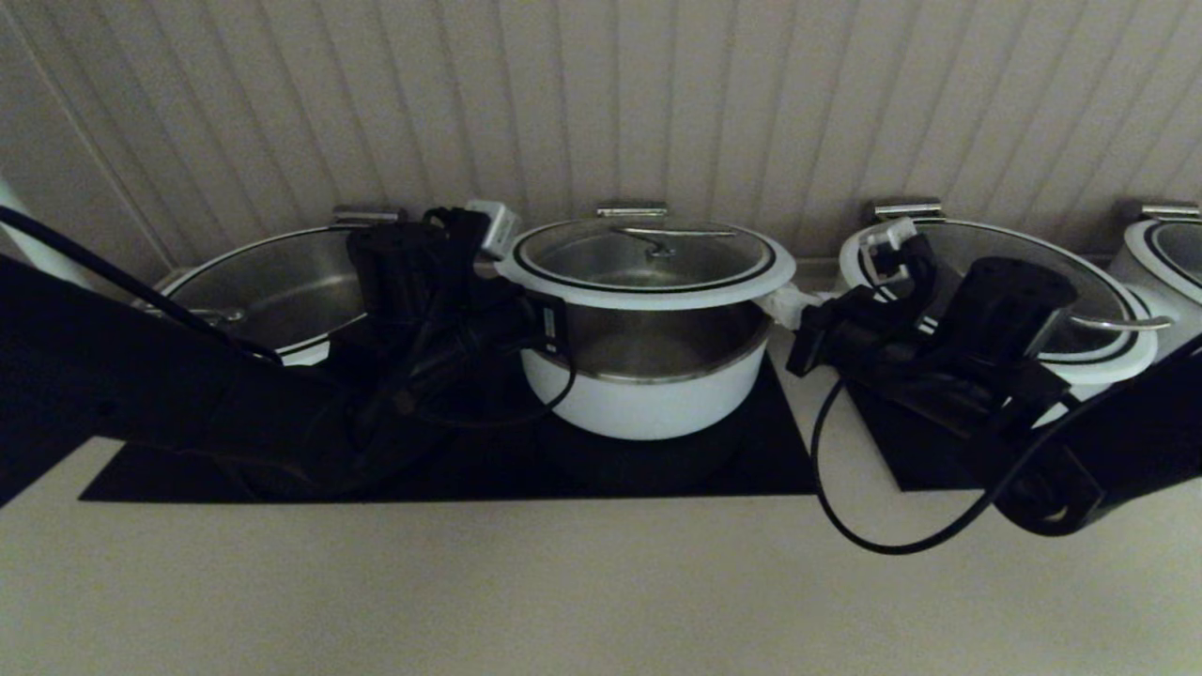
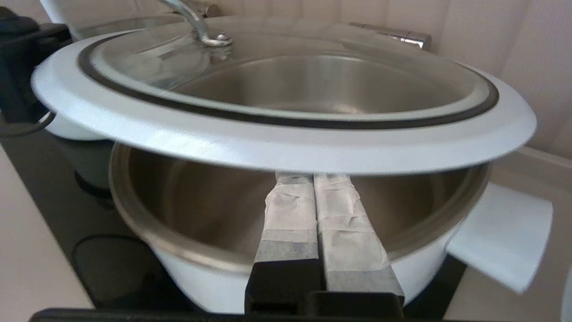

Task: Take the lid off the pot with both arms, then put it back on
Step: Open the pot lid completely

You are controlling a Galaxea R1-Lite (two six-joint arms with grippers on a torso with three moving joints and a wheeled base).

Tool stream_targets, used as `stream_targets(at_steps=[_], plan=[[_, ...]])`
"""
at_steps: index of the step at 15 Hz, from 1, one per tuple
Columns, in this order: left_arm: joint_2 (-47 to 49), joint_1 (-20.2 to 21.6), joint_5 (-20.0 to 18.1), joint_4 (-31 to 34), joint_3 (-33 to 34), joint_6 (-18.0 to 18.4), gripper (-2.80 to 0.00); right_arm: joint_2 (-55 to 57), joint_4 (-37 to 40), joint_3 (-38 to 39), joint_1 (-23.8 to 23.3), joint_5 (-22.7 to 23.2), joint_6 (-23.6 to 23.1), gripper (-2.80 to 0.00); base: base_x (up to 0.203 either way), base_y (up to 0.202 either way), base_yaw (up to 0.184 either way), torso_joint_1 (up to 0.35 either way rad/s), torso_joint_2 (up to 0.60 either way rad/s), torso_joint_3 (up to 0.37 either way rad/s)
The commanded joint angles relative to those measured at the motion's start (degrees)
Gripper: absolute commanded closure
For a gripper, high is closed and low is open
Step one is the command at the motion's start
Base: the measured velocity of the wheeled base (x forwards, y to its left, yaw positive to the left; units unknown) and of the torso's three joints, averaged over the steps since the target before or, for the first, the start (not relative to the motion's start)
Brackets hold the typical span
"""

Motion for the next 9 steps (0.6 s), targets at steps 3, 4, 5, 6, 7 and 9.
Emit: stream_targets(at_steps=[3, 4, 5, 6, 7, 9], plan=[[-0.2, 0.0, 0.0, -0.3, 0.0, 0.0, 0.00, 3.0, -0.5, -3.8, -0.1, 0.1, -0.1, 0.00, 0.000, 0.000, 0.000, 0.000, 0.00, 0.000], [-0.2, 0.0, 0.0, -0.3, 0.0, 0.0, 0.00, 3.7, -0.5, -4.4, -0.1, 0.1, -0.5, 0.00, 0.000, 0.000, 0.000, 0.000, 0.00, 0.000], [-0.2, 0.1, 0.0, -0.3, 0.0, 0.0, 0.00, 4.2, -0.4, -5.3, -0.1, 0.0, -0.7, 0.00, 0.000, 0.000, 0.000, 0.000, 0.00, 0.000], [-0.1, 0.1, 0.0, -0.3, 0.0, 0.0, 0.00, 4.8, -0.4, -6.1, -0.1, 0.0, -0.9, 0.00, 0.000, 0.000, 0.000, 0.000, 0.00, 0.000], [-0.1, 0.1, 0.0, -0.3, 0.0, 0.0, 0.00, 5.4, -0.4, -6.9, -0.1, 0.0, -1.0, 0.00, 0.000, 0.000, 0.000, 0.000, 0.00, 0.000], [-0.1, 0.2, 0.0, -0.3, 0.0, 0.0, 0.00, 6.2, -0.3, -8.7, -0.1, 0.0, -1.0, 0.00, 0.000, 0.000, 0.000, 0.000, 0.00, 0.000]])
